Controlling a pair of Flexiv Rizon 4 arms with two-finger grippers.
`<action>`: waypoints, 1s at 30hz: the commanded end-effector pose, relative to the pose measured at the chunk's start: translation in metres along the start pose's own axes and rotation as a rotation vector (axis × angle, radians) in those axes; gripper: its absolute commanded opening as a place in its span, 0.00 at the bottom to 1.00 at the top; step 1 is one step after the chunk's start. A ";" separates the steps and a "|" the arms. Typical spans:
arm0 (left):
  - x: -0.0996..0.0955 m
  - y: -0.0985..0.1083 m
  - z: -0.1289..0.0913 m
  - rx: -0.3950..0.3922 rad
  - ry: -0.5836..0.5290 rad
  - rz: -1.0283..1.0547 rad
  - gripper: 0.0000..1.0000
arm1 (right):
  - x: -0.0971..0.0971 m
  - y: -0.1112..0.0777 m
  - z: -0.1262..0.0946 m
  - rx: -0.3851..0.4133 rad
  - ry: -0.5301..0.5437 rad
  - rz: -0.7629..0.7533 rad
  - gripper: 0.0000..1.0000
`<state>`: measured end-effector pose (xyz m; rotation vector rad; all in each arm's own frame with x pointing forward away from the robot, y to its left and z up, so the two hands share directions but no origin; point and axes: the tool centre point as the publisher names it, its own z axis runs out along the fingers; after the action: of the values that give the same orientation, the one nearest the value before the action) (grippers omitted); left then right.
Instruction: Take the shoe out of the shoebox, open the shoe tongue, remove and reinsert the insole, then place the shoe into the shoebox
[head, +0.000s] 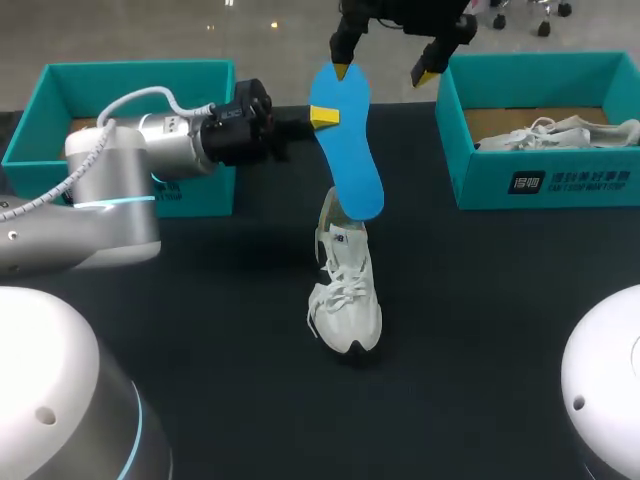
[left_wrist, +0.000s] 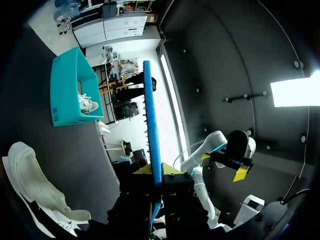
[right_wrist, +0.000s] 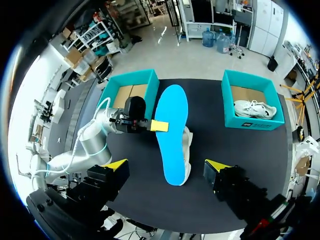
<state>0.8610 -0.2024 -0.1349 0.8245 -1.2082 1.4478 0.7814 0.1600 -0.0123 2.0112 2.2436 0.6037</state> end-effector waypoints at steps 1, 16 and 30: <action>-0.001 0.000 0.001 0.001 0.001 0.000 0.00 | 0.003 0.002 0.000 0.003 -0.062 0.001 1.00; -0.001 0.000 0.001 0.001 0.001 0.000 0.00 | 0.003 0.002 0.000 0.003 -0.062 0.001 1.00; -0.001 0.000 0.001 0.001 0.001 0.000 0.00 | 0.008 0.006 0.016 0.045 -0.153 -0.003 1.00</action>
<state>0.8607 -0.2027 -0.1347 0.8256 -1.2079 1.4478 0.7817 0.1550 -0.0227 2.0031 2.2002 0.4649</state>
